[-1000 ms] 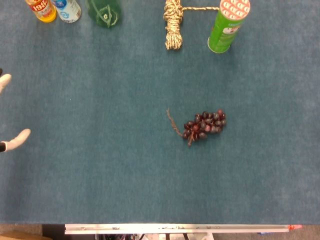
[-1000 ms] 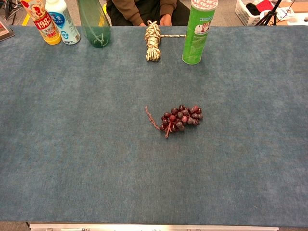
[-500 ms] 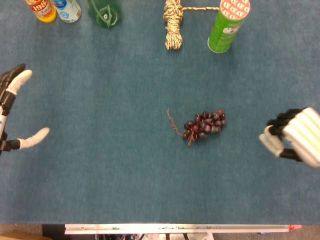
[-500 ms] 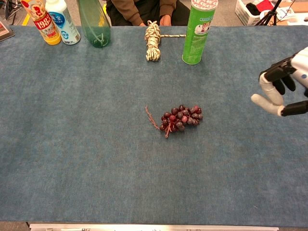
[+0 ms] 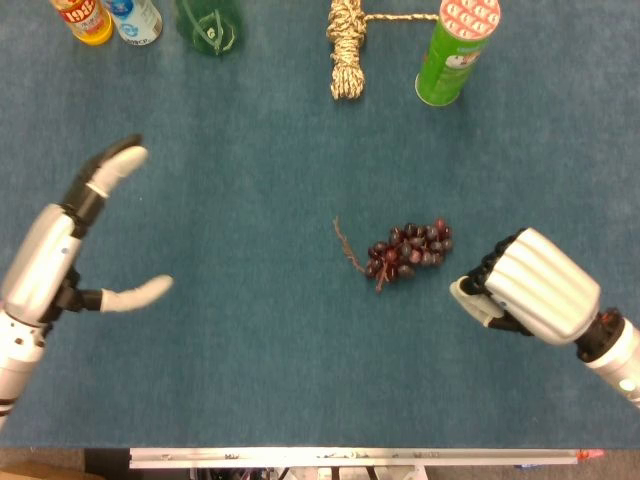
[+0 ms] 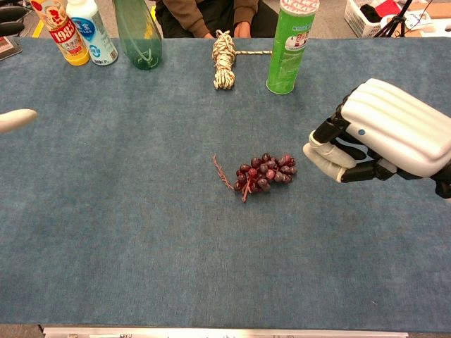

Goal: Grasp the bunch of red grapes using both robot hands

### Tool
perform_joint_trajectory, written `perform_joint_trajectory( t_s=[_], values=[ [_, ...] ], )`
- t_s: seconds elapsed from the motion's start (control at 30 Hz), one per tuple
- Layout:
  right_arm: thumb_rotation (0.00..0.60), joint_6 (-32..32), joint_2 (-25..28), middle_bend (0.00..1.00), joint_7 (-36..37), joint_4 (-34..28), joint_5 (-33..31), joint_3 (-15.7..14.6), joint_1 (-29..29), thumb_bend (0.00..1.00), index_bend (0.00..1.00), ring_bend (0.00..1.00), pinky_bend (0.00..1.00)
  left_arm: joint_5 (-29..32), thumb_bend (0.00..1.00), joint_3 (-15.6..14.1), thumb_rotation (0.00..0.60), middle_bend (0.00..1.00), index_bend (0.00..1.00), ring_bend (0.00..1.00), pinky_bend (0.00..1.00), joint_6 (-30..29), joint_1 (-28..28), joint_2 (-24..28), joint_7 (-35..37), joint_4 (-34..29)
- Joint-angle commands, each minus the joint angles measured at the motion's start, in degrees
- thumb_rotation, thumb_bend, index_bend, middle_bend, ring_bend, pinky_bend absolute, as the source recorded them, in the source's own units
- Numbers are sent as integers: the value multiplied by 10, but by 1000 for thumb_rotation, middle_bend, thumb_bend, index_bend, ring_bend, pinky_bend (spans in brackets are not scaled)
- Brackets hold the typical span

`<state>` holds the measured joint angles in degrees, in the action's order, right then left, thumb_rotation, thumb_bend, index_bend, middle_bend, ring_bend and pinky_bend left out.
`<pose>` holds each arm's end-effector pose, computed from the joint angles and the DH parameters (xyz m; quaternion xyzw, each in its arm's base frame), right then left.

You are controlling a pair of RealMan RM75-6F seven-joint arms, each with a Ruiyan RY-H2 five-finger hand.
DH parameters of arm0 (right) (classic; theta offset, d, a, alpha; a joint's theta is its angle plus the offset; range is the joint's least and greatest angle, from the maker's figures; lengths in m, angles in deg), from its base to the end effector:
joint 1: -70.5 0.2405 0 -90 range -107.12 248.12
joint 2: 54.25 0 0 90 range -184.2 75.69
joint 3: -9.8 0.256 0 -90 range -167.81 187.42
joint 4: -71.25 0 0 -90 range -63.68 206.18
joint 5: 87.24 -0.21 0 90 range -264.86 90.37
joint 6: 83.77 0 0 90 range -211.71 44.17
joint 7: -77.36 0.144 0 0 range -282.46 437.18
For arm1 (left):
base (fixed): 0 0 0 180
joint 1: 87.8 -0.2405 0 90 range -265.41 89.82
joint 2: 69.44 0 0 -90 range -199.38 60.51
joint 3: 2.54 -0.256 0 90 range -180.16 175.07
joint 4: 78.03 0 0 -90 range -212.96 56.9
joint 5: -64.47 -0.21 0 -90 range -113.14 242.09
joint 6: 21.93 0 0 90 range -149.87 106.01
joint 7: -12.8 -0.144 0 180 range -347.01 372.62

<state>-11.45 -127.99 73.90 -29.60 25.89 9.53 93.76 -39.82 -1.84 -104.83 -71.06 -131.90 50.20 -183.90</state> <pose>-0.1492 -0.2003 0.0539 0.7774 -0.2579 0.5112 0.2604 -0.1870 0.2035 0.1302 -0.5563 -0.5202 -0.6187 0.1926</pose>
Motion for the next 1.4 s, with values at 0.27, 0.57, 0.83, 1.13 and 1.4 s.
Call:
perform_joint_trajectory(
  t_s=[0.27, 0.57, 0.83, 1.13, 1.4],
  values=[
    [600, -14, -18, 1000, -14, 1, -9, -6, 17, 624, 1000, 1000, 1000, -55, 206, -21, 544, 0, 0, 0, 3, 35, 53, -39, 13, -22],
    [600, -19, -37, 1000, -25, 6, -14, -9, 29, 624, 1000, 1000, 1000, -38, 211, -18, 314, 0, 0, 0, 2, 42, 73, -97, 12, -31],
    [600, -18, -49, 1000, -36, 5, -19, -13, 35, 624, 1000, 1000, 1000, -33, 210, -17, 305, 0, 0, 0, 2, 66, 101, -153, 0, -26],
    [600, -20, -58, 1000, -40, 10, -29, -16, 40, 624, 1000, 1000, 1000, -10, 210, -8, 295, 0, 0, 0, 2, 101, 134, -214, -18, -3],
    [600, -23, -68, 1000, -39, 17, -36, -20, 45, 624, 1000, 1000, 1000, 22, 210, 4, 286, 0, 0, 0, 2, 124, 157, -253, -30, 14]
  ],
)
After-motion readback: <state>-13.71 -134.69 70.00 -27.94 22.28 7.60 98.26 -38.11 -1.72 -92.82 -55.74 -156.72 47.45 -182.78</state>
